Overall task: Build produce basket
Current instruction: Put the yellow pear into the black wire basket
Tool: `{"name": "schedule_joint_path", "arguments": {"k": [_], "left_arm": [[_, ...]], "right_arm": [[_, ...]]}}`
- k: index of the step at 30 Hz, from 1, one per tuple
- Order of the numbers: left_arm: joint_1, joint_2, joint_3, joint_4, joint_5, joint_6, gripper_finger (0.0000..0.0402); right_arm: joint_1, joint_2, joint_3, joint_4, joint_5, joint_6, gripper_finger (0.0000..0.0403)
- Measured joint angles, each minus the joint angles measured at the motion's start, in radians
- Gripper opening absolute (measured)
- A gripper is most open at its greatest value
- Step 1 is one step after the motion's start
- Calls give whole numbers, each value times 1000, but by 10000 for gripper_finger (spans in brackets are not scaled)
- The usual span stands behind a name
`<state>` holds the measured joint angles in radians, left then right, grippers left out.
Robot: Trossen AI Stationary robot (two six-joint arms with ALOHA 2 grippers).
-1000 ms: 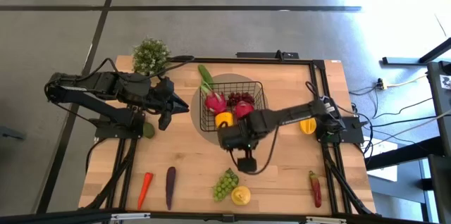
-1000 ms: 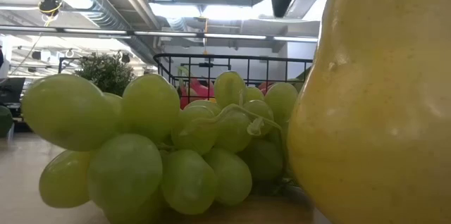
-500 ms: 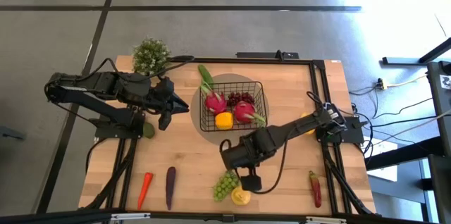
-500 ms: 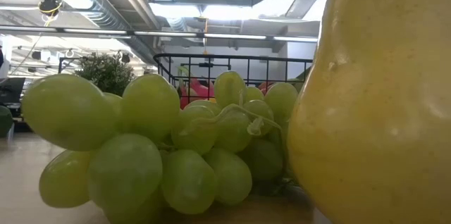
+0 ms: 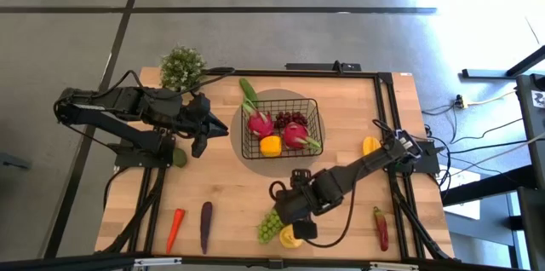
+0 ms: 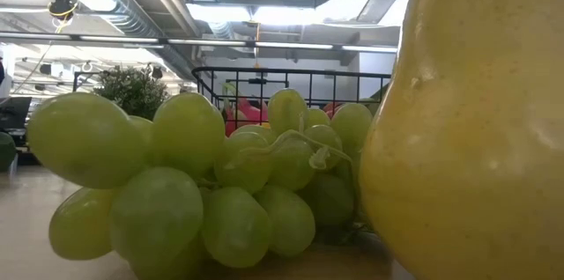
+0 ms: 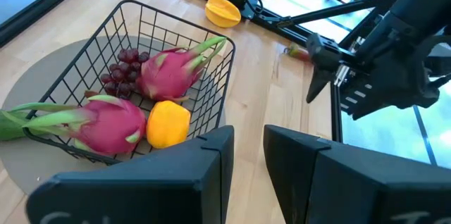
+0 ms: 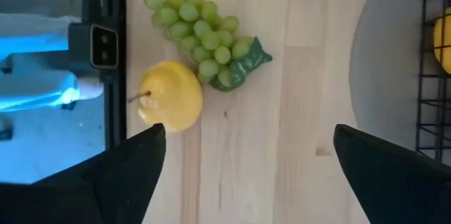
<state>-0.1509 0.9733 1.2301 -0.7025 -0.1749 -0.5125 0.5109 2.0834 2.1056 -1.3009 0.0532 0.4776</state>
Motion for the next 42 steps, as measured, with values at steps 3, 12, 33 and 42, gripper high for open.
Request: {"name": "schedule_joint_path", "arguments": {"k": [3,12,33,42], "left_arm": [[0,0,0,0,0,0,69],[0,0,0,-1,0,0,69],[0,0,0,0,0,0,69],[0,0,0,0,0,0,69]], "right_arm": [[10,0,0,23,0,-17,392],[24,54,-3,125,-46,28,392],[27,88,-70,267,-182,239,392],[27,89,-142,320,-211,308,392]]}}
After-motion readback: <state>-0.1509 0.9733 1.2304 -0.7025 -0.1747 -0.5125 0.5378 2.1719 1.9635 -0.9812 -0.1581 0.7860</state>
